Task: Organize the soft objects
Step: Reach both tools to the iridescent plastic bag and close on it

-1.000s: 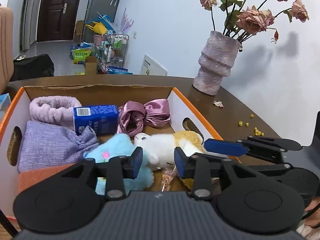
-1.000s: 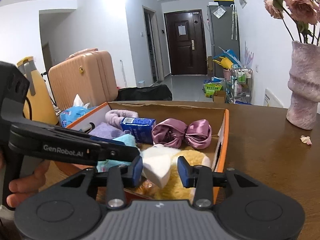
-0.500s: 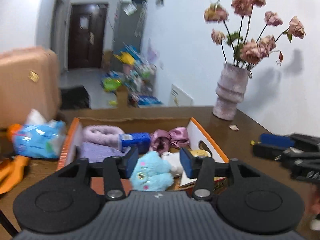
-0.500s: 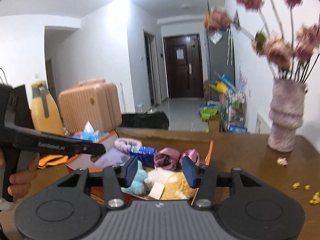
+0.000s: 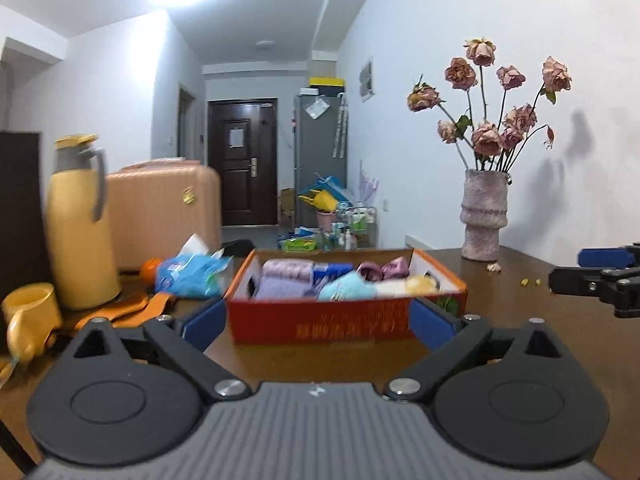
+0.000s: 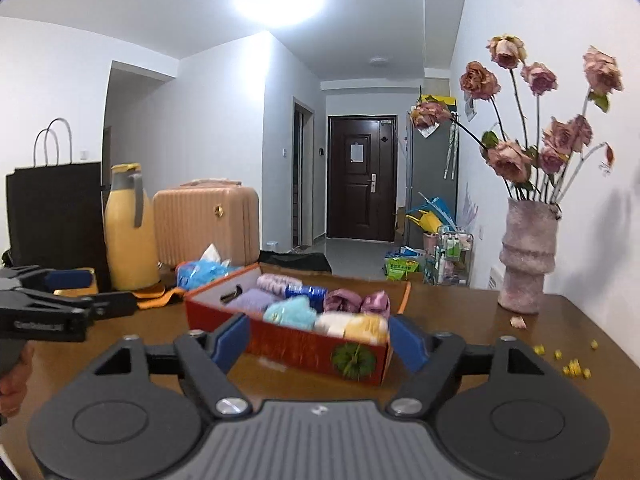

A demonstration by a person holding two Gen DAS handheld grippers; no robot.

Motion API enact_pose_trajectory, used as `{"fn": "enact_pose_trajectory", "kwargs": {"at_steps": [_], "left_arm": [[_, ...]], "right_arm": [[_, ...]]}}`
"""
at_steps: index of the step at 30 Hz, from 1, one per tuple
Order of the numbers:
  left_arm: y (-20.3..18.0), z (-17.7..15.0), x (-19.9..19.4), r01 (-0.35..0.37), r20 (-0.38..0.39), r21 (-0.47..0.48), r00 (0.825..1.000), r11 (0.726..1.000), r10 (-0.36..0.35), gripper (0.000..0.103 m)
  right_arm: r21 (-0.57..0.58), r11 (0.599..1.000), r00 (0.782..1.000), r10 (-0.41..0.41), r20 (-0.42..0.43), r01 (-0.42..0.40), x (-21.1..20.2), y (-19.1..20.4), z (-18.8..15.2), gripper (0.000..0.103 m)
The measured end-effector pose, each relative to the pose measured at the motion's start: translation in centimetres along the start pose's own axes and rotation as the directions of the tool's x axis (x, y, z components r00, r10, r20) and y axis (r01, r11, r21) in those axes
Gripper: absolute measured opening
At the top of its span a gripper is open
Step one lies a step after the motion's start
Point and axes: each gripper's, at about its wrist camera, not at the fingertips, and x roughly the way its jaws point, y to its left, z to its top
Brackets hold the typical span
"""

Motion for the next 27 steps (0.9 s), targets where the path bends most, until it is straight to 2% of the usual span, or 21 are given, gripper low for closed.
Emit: {"fn": "enact_pose_trajectory", "kwargs": {"at_steps": [5, 9, 11, 14, 19, 24, 27], "left_arm": [[0.8, -2.7, -2.2, -0.031, -0.053, -0.032, 0.998, 0.999, 0.029, 0.101], [0.4, -2.8, -3.3, -0.035, -0.034, -0.015, 0.999, 0.999, 0.034, 0.102], [0.3, -2.8, -3.4, -0.025, -0.029, -0.022, 0.999, 0.999, 0.024, 0.103], [-0.3, -2.8, -2.9, -0.016, -0.044, -0.01, 0.999, 1.0, 0.015, 0.103], [-1.3, -3.0, -0.7, 0.025, -0.1, -0.016, 0.995, 1.0, -0.027, 0.103], [-3.0, -3.4, 2.5, 0.09, -0.163, -0.025, 0.982, 0.996, -0.093, 0.102], [-4.4, -3.2, 4.8, 0.168, -0.203, -0.038, 0.964, 0.985, -0.172, 0.101]], "right_arm": [[0.052, 0.999, 1.0, -0.009, -0.015, 0.01, -2.7, 0.5, -3.9, 0.082], [0.072, 0.997, 0.997, -0.022, -0.071, 0.027, -3.1, 0.2, -5.5, 0.082], [0.08, 0.996, 0.997, -0.042, -0.068, 0.048, -3.6, -0.1, -5.8, 0.082], [0.121, 0.991, 0.997, -0.045, -0.062, 0.053, -3.8, -0.9, -5.9, 0.082], [0.149, 0.986, 0.993, -0.057, -0.101, 0.072, -2.5, -2.2, -6.5, 0.081], [0.21, 0.975, 0.988, -0.037, -0.15, 0.069, -0.5, -4.4, -6.8, 0.063], [0.263, 0.961, 0.985, -0.038, -0.169, 0.083, 0.8, -5.9, -7.0, 0.057]]}}
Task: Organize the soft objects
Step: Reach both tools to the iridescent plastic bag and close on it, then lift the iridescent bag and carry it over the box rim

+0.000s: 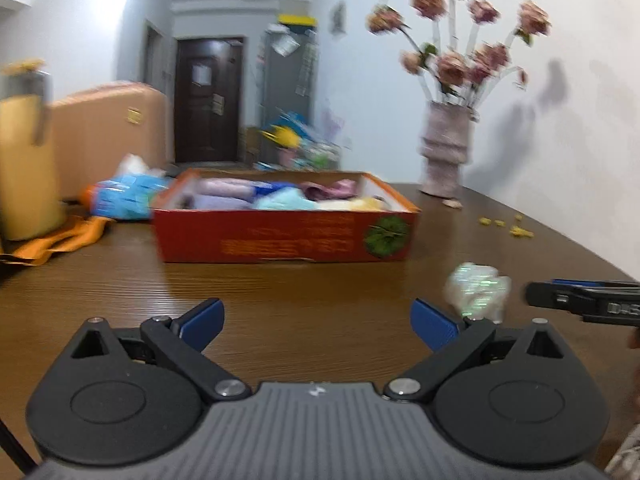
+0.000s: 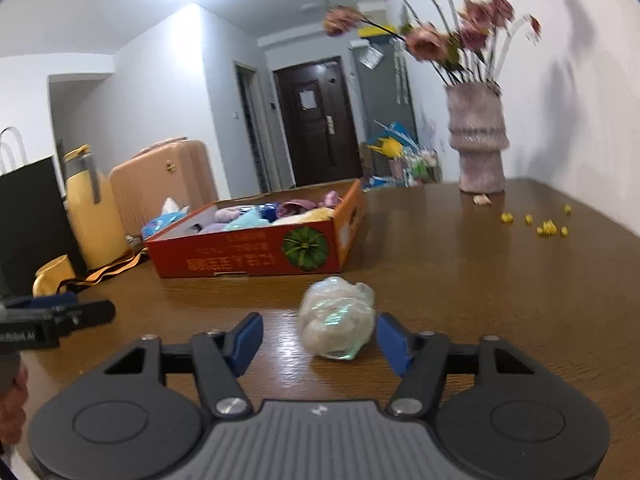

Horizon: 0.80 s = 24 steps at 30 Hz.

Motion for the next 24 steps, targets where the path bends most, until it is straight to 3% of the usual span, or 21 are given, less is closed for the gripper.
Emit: {"fn": "enact_pose_trajectory", "kwargs": {"at_steps": [3, 6, 10, 11, 13, 16, 19, 24], "left_arm": [[-1.4, 1.1, 2.9, 0.076, -0.038, -0.006, 0.996, 0.997, -0.076, 0.101], [-2.6, 2.0, 6.2, 0.125, -0.084, -0.026, 0.988, 0.992, -0.127, 0.091], [-3.6, 3.2, 10.5, 0.217, -0.168, -0.104, 0.958, 0.971, -0.233, 0.083], [-3.8, 3.4, 11.4, 0.224, -0.182, -0.121, 0.953, 0.967, -0.244, 0.082], [-4.1, 3.6, 13.2, 0.244, -0.21, -0.152, 0.939, 0.958, -0.273, 0.075], [-4.2, 3.7, 15.6, 0.291, -0.259, -0.213, 0.903, 0.932, -0.342, 0.057], [-3.7, 3.6, 16.9, 0.33, -0.257, -0.289, 0.878, 0.899, -0.405, 0.046], [-3.0, 3.8, 16.8, 0.367, -0.256, -0.294, 0.86, 0.883, -0.442, 0.022]], "right_arm": [[0.061, 0.998, 1.0, 0.017, -0.019, -0.016, 1.5, -1.3, 0.4, 0.052], [0.086, 0.996, 0.999, 0.007, -0.039, -0.004, 3.3, -2.1, 0.8, 0.046], [0.101, 0.995, 0.998, 0.017, -0.064, -0.011, 5.3, -2.6, 1.2, 0.041], [0.105, 0.994, 0.997, 0.023, -0.073, -0.015, 5.8, -2.7, 1.3, 0.036], [0.112, 0.993, 0.994, 0.042, -0.096, -0.031, 6.8, -3.0, 1.3, 0.023], [0.106, 0.993, 0.991, 0.07, -0.115, -0.058, 7.8, -3.1, 1.5, 0.018], [0.107, 0.992, 0.989, 0.082, -0.127, -0.068, 8.6, -3.2, 1.8, 0.013], [0.082, 0.99, 0.98, 0.128, -0.155, -0.117, 9.5, -2.5, 2.2, 0.007]]}}
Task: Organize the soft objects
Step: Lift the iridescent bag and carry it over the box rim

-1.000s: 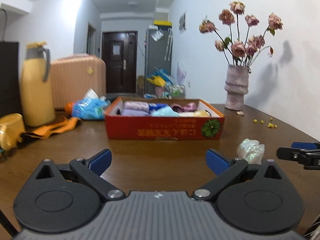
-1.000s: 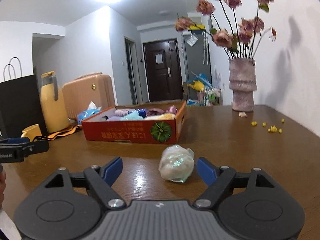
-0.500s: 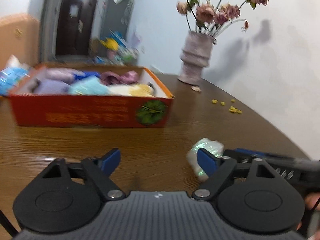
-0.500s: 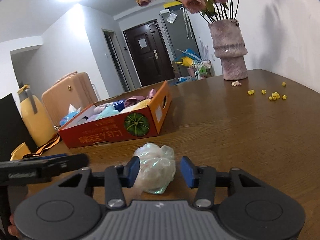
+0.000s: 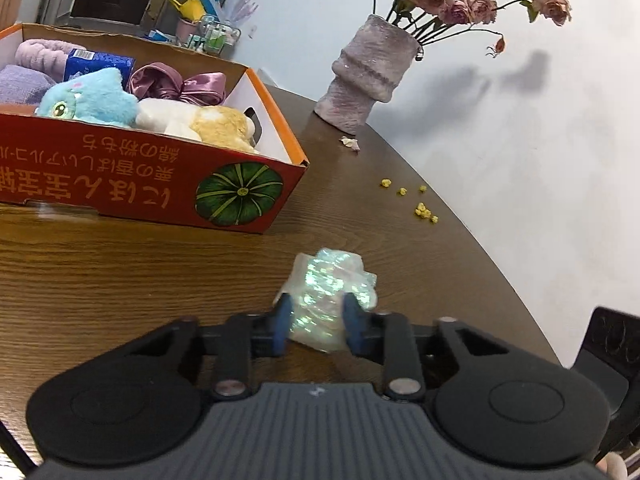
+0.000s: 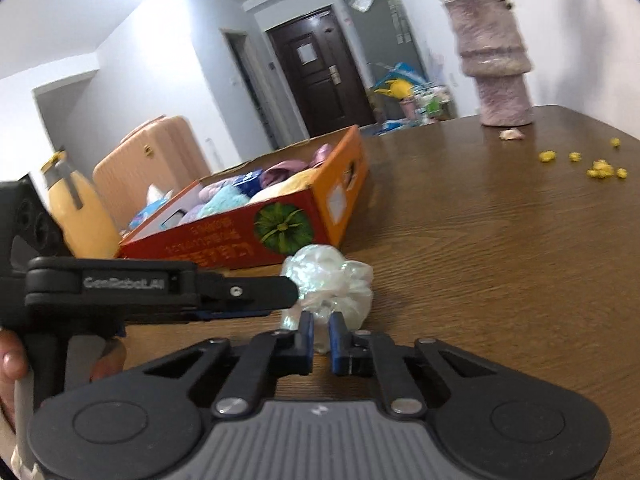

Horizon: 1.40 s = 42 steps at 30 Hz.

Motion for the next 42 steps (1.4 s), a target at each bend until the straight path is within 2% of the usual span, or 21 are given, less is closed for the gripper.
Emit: {"fn": "enact_pose_trajectory", "kwargs": {"at_steps": [4, 6, 14, 17, 19, 21, 25, 27, 30, 32, 34, 36, 42], "left_arm": [[0.1, -0.6, -2.1, -0.009, 0.024, 0.043, 1.0, 0.999, 0.008, 0.016], [0.4, -0.9, -3.2, -0.006, 0.027, 0.03, 1.0, 1.0, 0.005, 0.013], [0.8, -3.3, -9.5, -0.083, 0.071, 0.045, 0.994, 0.996, 0.08, 0.011], [1.4, -4.4, -11.0, -0.104, 0.066, 0.039, 0.993, 0.994, 0.101, 0.009], [2.0, -5.2, -11.9, -0.125, 0.058, 0.033, 0.991, 0.992, 0.123, 0.009], [2.4, -5.9, -12.6, -0.124, 0.057, 0.034, 0.991, 0.992, 0.122, 0.008], [2.9, -7.0, -13.6, -0.125, 0.059, 0.041, 0.991, 0.991, 0.122, 0.009], [3.4, -7.3, -13.9, -0.139, 0.057, 0.033, 0.989, 0.99, 0.137, 0.009], [4.2, -7.5, -14.2, -0.166, 0.062, 0.024, 0.984, 0.986, 0.164, 0.009], [4.7, -7.6, -14.9, -0.145, 0.075, 0.016, 0.987, 0.989, 0.143, 0.01], [5.1, -7.4, -16.1, -0.107, 0.116, 0.009, 0.988, 0.994, 0.105, 0.019], [5.4, -6.9, -16.7, -0.102, 0.156, -0.009, 0.982, 0.995, 0.102, 0.029], [6.8, -5.6, -14.8, -0.083, 0.142, -0.079, 0.985, 0.993, 0.094, 0.029]], "right_arm": [[-0.049, 0.998, 0.999, 0.044, -0.015, -0.045, 0.0, 1.7, 0.0, 0.006], [-0.065, 0.995, 0.998, 0.068, -0.019, -0.069, -0.2, 2.6, -0.1, 0.006], [-0.127, 0.976, 0.984, 0.168, -0.057, -0.174, -1.9, 7.6, -2.2, 0.006], [-0.149, 0.971, 0.982, 0.179, -0.061, -0.187, -2.8, 9.2, -3.2, 0.013], [-0.148, 0.973, 0.984, 0.173, -0.034, -0.176, -3.7, 9.7, -3.3, 0.013], [-0.126, 0.978, 0.986, 0.164, -0.005, -0.164, -4.2, 9.5, -3.1, 0.024], [-0.089, 0.984, 0.987, 0.157, 0.041, -0.153, -3.6, 9.5, -2.0, 0.031], [-0.081, 0.985, 0.987, 0.155, 0.031, -0.152, -2.5, 9.9, -1.6, 0.042], [-0.071, 0.986, 0.989, 0.149, -0.002, -0.149, -0.2, 10.5, -1.7, 0.042], [-0.048, 0.986, 0.987, 0.157, -0.024, -0.158, 1.0, 10.7, -2.2, 0.041], [-0.028, 0.983, 0.983, 0.18, -0.027, -0.181, 1.4, 10.8, -2.5, 0.041], [-0.017, 0.982, 0.982, 0.19, -0.023, -0.19, 1.5, 10.9, -2.8, 0.038], [0.02, 0.98, 0.98, 0.2, -0.023, -0.199, 1.7, 10.8, -2.9, 0.029]]}}
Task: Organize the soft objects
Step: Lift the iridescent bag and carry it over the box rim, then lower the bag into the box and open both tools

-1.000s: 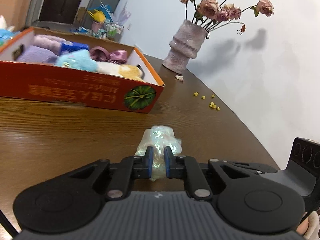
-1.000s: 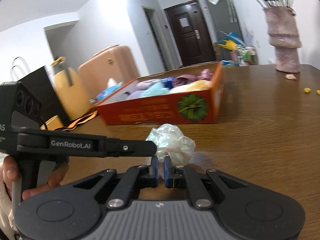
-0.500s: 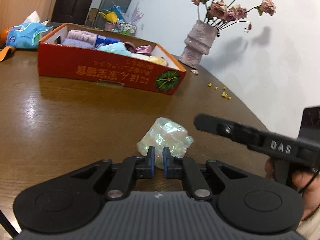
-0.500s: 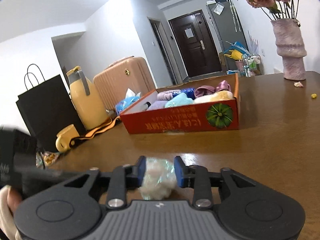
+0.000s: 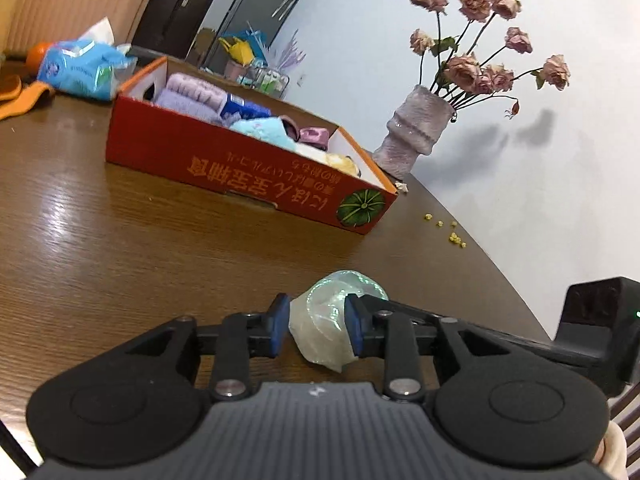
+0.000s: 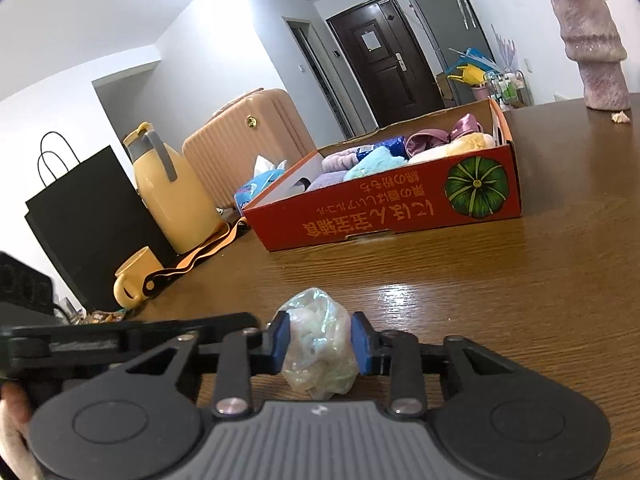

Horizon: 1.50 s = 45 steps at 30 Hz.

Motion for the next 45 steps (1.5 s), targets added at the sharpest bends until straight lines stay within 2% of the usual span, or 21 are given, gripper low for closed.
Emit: {"fn": "enact_pose_trajectory", "kwargs": {"at_steps": [3, 6, 13, 15, 17, 23, 28, 30, 35, 38, 40, 42, 44, 45], "left_arm": [[0.5, -0.3, 0.8, 0.042, -0.01, -0.032, 0.999, 0.999, -0.043, 0.029], [0.7, -0.4, 1.0, 0.077, -0.016, -0.036, 0.997, 0.996, -0.077, 0.02], [0.4, -0.4, 0.8, 0.076, -0.002, -0.016, 0.997, 0.997, -0.076, 0.016], [0.2, 0.0, 0.5, 0.089, 0.002, -0.016, 0.996, 0.996, -0.089, 0.015], [0.0, 0.9, 0.1, 0.119, 0.014, -0.018, 0.993, 0.993, -0.119, 0.015], [-1.6, 7.2, 1.5, 0.18, 0.05, 0.046, 0.982, 0.983, -0.182, 0.015], [-3.7, 14.9, 5.6, 0.193, 0.102, 0.145, 0.973, 0.97, -0.209, 0.015], [-4.0, 17.6, 8.0, 0.19, 0.11, 0.158, 0.972, 0.969, -0.208, 0.015], [-2.3, 21.8, 16.1, 0.156, 0.056, 0.074, 0.985, 0.985, -0.16, 0.015], [-0.9, 22.0, 20.9, 0.108, -0.006, 0.046, 0.994, 0.993, -0.108, 0.015], [-0.5, 21.7, 23.6, 0.05, -0.036, 0.047, 0.998, 0.998, -0.048, 0.016], [-0.5, 21.5, 25.4, -0.03, -0.086, 0.072, 0.996, 0.997, 0.036, 0.016], [-0.8, 21.6, 25.4, -0.034, -0.112, 0.087, 0.993, 0.996, 0.043, 0.018], [-1.0, 21.5, 25.1, -0.048, -0.096, 0.113, 0.994, 0.992, 0.059, 0.026]], "right_arm": [[0.011, 1.0, 1.0, -0.009, -0.002, 0.009, -0.1, -0.2, -0.1, 0.025], [0.039, 0.999, 1.0, 0.001, -0.005, 0.0, -0.1, -0.6, -0.3, 0.023], [0.045, 0.999, 1.0, 0.007, -0.001, -0.007, 0.0, -0.5, -0.3, 0.021], [0.043, 0.999, 1.0, 0.016, 0.01, -0.017, -0.2, -0.2, 0.1, 0.016], [0.028, 0.999, 0.999, 0.021, 0.037, -0.022, -0.7, 0.3, 0.9, 0.016], [-0.029, 0.999, 0.992, 0.025, 0.127, -0.022, -1.3, 0.3, 6.1, 0.014], [-0.12, 0.992, 0.977, -0.018, 0.213, 0.044, -0.1, -0.7, 13.4, 0.012], [-0.123, 0.99, 0.972, -0.033, 0.232, 0.063, 1.0, -1.9, 16.1, 0.012], [-0.106, 0.983, 0.972, -0.127, 0.197, 0.15, 6.4, -6.0, 21.2, 0.012], [-0.084, 0.97, 0.967, -0.217, 0.133, 0.229, 10.3, -8.6, 22.0, 0.012], [-0.09, 0.956, 0.959, -0.271, 0.08, 0.278, 12.9, -10.3, 21.8, 0.012], [-0.101, 0.947, 0.952, -0.305, 0.019, 0.305, 15.0, -11.4, 21.5, 0.012], [-0.134, 0.933, 0.94, -0.34, -0.014, 0.335, 16.5, -11.8, 21.0, 0.008], [-0.158, 0.927, 0.938, -0.347, -0.011, 0.341, 16.7, -11.4, 20.9, 0.017]]}}
